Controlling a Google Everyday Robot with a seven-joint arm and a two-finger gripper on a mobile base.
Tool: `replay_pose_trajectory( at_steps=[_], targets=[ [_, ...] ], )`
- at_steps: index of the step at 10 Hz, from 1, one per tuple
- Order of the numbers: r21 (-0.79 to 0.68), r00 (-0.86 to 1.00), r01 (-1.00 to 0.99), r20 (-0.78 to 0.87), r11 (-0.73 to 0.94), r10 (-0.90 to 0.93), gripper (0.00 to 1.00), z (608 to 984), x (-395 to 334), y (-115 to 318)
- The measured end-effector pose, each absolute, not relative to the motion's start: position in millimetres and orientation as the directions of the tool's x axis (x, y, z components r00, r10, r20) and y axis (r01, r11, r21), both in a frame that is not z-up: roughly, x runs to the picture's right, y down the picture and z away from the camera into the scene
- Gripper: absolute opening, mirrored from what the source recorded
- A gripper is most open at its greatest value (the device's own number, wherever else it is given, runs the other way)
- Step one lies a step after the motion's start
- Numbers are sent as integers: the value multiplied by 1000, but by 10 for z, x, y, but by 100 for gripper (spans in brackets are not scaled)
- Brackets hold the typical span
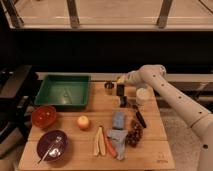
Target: Place eraser in metal cup
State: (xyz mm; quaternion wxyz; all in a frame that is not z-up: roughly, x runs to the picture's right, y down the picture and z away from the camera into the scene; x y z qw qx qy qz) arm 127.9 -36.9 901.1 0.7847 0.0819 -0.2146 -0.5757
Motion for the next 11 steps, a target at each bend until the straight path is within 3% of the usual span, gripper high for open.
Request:
replay_pose_trajectory(
  at_steps=[4,11],
  targets=[
    [417,225,853,248,313,-942,2,9212,997,-454],
    [458,207,829,281,321,-937,71,9502,659,-534]
  ],
)
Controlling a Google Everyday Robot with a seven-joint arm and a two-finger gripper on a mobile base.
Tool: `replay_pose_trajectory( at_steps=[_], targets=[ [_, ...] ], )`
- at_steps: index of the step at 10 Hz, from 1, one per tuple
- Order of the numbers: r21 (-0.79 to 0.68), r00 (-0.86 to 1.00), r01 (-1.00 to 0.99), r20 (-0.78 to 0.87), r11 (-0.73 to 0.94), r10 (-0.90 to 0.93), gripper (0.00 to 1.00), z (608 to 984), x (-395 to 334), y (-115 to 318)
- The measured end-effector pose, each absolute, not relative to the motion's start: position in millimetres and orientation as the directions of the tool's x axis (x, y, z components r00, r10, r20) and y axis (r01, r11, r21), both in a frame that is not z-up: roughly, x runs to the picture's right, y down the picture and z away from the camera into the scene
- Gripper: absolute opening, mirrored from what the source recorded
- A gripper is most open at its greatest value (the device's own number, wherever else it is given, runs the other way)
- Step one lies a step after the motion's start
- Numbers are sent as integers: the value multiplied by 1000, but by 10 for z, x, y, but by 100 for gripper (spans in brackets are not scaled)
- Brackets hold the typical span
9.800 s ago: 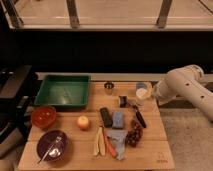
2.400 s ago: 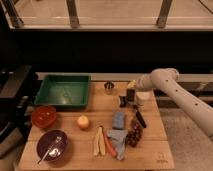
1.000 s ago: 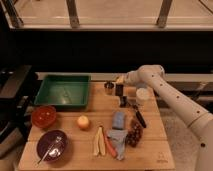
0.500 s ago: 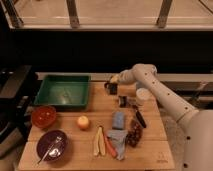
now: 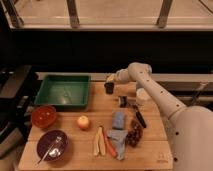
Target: Place eraser in metal cup
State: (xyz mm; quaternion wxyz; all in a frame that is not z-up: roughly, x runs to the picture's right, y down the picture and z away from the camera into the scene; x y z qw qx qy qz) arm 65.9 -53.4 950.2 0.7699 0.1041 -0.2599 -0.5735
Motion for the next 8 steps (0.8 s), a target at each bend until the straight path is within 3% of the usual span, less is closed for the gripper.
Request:
replay_pose_trajectory(
  at_steps=[2,8],
  targets=[
    [460,206,828,282,321,-937,75,9528,649,-560],
    [481,209,809,300,337,-931,75,9514,617,-562]
  ],
)
